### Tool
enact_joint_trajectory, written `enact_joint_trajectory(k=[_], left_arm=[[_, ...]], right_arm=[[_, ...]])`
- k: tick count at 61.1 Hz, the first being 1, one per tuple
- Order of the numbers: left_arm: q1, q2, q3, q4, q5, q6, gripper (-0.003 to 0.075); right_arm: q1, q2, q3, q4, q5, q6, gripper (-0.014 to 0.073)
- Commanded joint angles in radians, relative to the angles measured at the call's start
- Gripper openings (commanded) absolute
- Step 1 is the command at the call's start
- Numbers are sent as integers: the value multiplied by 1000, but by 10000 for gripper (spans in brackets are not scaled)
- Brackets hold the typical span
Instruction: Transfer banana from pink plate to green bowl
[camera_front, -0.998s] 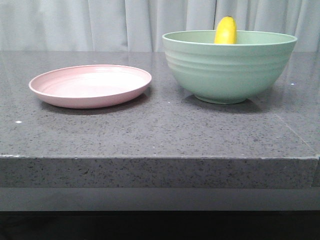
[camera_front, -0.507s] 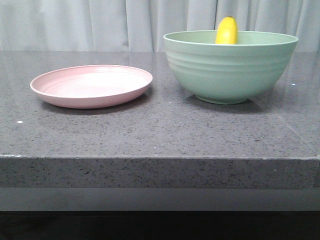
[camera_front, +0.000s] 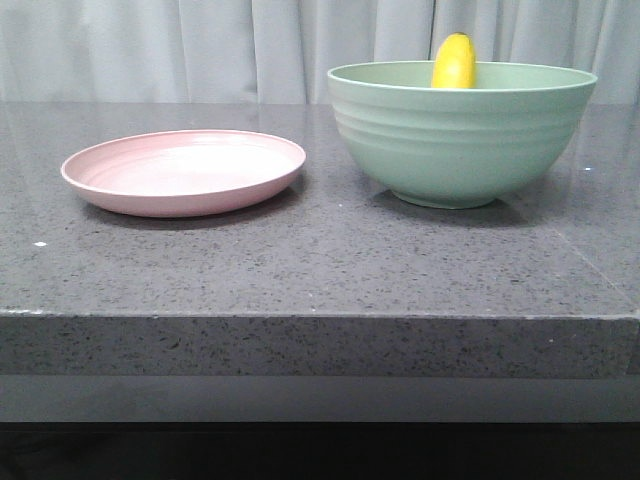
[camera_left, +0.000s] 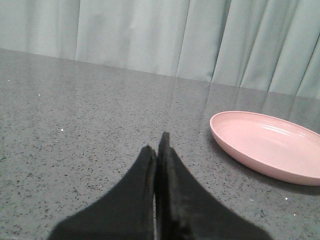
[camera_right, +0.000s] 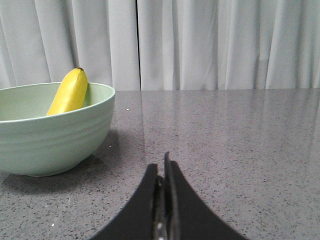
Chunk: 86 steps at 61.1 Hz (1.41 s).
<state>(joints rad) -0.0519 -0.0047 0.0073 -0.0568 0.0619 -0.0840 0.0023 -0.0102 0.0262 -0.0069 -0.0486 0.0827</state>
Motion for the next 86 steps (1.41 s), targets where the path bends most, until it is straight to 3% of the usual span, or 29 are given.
enact_joint_trajectory(k=[1,20,86], left_arm=[[-1,-19,3,2,-78,-8,-20],[-1,-19,3,2,-78,-8,-20],[-1,-19,3,2,-78,-8,-20]], right_arm=[[2,-25,1,0,-83,8,-69],[2,-25,1,7,-65,78,-69],[2,-24,1,-45,-67,76,-69]])
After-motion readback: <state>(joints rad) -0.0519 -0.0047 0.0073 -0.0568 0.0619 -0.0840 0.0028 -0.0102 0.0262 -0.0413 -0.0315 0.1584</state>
